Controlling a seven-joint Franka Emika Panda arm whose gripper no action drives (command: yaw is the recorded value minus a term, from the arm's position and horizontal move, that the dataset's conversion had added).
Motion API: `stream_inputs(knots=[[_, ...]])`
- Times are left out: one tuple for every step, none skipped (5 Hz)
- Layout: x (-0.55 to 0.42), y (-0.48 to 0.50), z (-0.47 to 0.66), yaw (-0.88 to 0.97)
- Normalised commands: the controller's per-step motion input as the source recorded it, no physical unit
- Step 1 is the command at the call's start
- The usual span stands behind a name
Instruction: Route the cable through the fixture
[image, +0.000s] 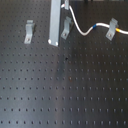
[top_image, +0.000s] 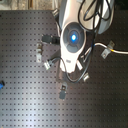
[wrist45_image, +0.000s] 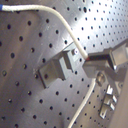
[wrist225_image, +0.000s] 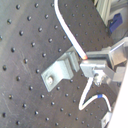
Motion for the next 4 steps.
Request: stream_inputs(knots=[[-0.082, -0.203, 0.15, -0.01], [-0.097, 0.023, 0.23, 0.08], [-0.148, 0.019, 0.21, 0.20], [-0.129, 0.035, 0.22, 0.23]])
